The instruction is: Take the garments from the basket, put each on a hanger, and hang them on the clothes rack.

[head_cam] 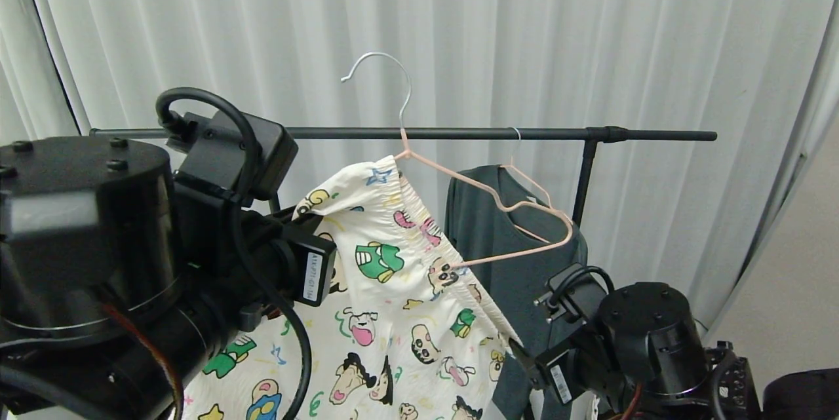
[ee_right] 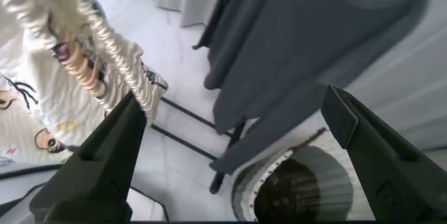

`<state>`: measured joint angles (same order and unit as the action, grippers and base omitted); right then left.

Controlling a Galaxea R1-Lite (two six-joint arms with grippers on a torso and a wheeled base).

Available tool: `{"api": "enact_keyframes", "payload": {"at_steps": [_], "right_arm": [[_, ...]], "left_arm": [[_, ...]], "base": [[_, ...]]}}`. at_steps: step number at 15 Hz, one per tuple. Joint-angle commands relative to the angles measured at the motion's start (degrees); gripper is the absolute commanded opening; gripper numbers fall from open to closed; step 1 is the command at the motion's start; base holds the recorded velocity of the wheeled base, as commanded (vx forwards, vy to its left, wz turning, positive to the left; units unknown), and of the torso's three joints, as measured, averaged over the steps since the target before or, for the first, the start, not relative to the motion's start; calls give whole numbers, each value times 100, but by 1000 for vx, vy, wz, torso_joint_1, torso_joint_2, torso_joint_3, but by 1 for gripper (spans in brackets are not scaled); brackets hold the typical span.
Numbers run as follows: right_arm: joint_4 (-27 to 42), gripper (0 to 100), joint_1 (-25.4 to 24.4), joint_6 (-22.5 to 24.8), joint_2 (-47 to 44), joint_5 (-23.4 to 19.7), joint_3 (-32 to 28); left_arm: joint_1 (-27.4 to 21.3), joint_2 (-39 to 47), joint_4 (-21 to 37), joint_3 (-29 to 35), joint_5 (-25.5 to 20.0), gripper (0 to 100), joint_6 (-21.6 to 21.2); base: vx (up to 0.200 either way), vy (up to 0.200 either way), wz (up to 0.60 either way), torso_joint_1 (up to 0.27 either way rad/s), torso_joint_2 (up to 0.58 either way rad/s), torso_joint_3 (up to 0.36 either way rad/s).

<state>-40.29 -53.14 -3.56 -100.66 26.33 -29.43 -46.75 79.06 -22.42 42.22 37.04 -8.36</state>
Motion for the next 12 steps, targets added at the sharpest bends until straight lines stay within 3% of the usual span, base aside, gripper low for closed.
{"api": "enact_keyframes", "payload": {"at_steps": [1, 5, 10, 12], "right_arm": [[4, 100, 295, 31, 90, 12, 25], [4, 100, 1183, 277, 292, -76, 34], [4, 100, 1394, 286, 503, -330, 25], [30, 100, 1394, 286, 661, -471, 25]], "left_arm": [[-1, 84, -17, -64, 14, 0, -16], [-1, -444, -17, -548, -30, 0, -25], [-89, -1076, -17, -1286, -434, 0, -43], [-97, -1252, -17, -1576, -513, 0, -236]], "base": [[0, 0, 0, 0, 0, 0], [0, 0, 0, 0, 0, 0], [0, 0, 0, 0, 0, 0], [0, 0, 0, 0, 0, 0]]}}
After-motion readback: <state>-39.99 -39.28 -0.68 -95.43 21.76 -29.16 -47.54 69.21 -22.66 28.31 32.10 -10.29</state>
